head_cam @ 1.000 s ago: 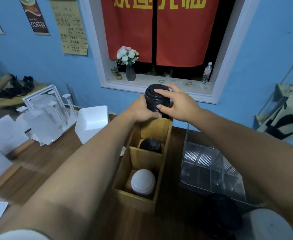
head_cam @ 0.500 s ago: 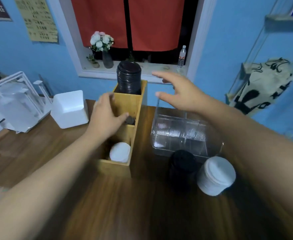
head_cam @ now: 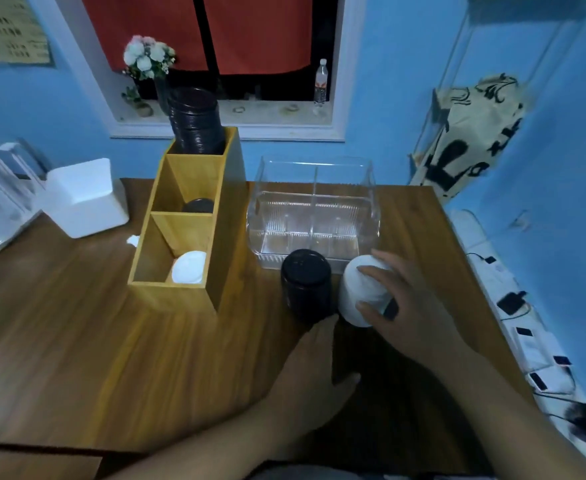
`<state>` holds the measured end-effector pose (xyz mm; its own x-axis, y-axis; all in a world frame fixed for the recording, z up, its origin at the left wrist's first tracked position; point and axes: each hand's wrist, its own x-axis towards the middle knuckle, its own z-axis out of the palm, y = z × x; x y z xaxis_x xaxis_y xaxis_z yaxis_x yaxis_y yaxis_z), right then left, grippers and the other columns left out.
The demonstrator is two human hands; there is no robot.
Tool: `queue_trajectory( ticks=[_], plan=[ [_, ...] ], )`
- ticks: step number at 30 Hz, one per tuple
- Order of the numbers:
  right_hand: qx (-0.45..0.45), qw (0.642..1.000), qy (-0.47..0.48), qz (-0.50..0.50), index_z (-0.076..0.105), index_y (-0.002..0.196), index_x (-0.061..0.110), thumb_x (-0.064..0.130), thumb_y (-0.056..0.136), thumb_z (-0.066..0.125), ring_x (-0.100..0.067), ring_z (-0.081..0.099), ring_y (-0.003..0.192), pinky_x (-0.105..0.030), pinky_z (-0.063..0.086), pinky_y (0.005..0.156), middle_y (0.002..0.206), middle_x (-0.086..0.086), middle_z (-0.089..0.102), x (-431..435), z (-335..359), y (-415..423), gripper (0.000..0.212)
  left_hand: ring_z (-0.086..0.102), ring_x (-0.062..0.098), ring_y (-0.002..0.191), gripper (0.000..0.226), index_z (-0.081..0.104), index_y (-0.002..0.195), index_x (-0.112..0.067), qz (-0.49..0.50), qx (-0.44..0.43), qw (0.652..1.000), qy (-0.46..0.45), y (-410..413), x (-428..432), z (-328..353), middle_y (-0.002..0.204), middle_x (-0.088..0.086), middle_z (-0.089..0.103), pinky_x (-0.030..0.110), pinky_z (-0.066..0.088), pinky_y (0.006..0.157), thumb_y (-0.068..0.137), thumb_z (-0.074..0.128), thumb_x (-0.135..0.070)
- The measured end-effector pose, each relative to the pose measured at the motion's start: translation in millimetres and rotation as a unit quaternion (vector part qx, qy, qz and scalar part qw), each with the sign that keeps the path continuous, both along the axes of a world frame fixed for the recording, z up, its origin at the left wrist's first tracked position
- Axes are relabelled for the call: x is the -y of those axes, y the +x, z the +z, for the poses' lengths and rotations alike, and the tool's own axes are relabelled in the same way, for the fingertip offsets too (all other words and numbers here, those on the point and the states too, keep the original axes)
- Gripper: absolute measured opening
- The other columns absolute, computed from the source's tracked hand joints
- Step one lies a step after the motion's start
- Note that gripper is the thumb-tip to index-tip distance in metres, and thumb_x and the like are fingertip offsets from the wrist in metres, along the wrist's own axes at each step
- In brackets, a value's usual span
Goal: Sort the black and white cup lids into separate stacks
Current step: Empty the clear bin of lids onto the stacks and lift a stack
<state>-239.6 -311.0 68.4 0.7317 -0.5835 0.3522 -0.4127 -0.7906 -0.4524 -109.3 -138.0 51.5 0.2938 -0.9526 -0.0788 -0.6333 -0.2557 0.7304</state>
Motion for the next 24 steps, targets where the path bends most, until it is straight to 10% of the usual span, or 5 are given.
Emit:
queue_trajectory(
  ticks=[10,24],
  plan=[
    [0.022,0.999,-0.033,0.008,0.048,0.146,0.024,0.034,0.086,0.078,-0.024,0.038,0.144,-0.033,0.048,0.106,0.159,-0.003,0.034,-2,-31,-8,0.067,0.042,0.010,0.143,0.107,0.020,0.159,-0.023,0.079,-0.052,0.989,-0.111,-24,52,-42,0.155,-0.006,0.042,0.038,0.042,0.116,0.074,0.085,-0.020],
    [0.037,0.993,-0.064,0.097,0.044,0.150,0.031,0.040,0.087,0.073,-0.021,0.044,0.136,-0.030,0.045,0.106,0.155,-0.002,0.037,-62,-39,-8,0.070,0.061,0.000,0.114,0.075,0.041,0.139,-0.035,0.103,-0.012,0.993,-0.060,15,-15,-28,0.125,-0.018,0.061,0.002,0.043,0.080,0.078,0.085,-0.042]
  ],
)
